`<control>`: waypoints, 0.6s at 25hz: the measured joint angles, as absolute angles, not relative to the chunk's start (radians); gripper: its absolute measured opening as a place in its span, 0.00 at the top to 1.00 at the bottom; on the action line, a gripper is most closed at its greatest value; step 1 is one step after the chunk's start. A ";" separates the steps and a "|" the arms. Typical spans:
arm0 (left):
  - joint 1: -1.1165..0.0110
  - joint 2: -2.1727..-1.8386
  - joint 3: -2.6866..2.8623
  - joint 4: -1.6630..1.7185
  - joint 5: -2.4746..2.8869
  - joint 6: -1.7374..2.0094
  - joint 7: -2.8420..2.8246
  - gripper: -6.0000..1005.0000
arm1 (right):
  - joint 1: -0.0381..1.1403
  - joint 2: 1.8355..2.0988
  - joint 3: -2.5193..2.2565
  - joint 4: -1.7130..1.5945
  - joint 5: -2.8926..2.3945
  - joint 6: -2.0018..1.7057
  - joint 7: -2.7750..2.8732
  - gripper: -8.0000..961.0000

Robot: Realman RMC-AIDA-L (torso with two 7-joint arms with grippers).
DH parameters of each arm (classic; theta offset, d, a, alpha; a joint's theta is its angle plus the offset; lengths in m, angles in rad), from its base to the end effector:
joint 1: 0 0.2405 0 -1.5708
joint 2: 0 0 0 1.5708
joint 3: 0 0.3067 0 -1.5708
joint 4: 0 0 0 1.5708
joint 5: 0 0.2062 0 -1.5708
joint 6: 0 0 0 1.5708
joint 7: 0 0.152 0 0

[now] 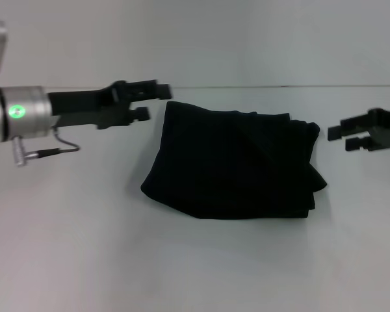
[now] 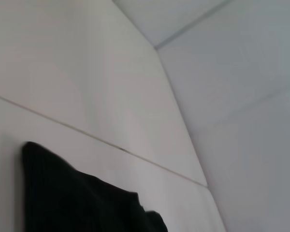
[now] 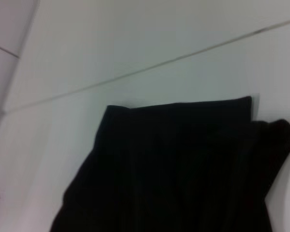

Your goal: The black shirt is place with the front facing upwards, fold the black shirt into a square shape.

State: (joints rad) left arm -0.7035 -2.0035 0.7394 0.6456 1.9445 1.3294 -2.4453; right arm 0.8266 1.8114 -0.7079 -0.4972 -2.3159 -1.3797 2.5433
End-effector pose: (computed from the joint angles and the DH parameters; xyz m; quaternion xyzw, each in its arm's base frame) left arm -0.2531 0.4387 0.0020 -0.7375 -0.6033 -0.2898 0.0897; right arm 0.2884 0.4585 0.0545 -0.7521 0.6343 0.1091 0.1417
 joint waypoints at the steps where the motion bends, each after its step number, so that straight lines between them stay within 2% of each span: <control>1: -0.691 -1.999 0.725 0.647 1.943 1.335 -2.445 0.16 | 0.847 1.816 -0.715 -0.510 -2.347 -1.378 2.569 0.37; 8: -0.613 -2.006 0.603 0.678 1.913 1.390 -2.397 0.16 | 0.964 1.863 -0.778 -0.535 -2.506 -1.346 2.683 0.36; 15: -0.589 -2.021 0.592 0.674 1.900 1.405 -2.381 0.16 | 0.994 1.932 -0.865 -0.497 -2.523 -1.203 2.712 0.37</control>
State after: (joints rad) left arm -0.5890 -2.0206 0.5921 0.6744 1.9000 1.4050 -2.3807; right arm 0.9937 1.9316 -0.8646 -0.4971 -2.5225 -1.2030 2.7123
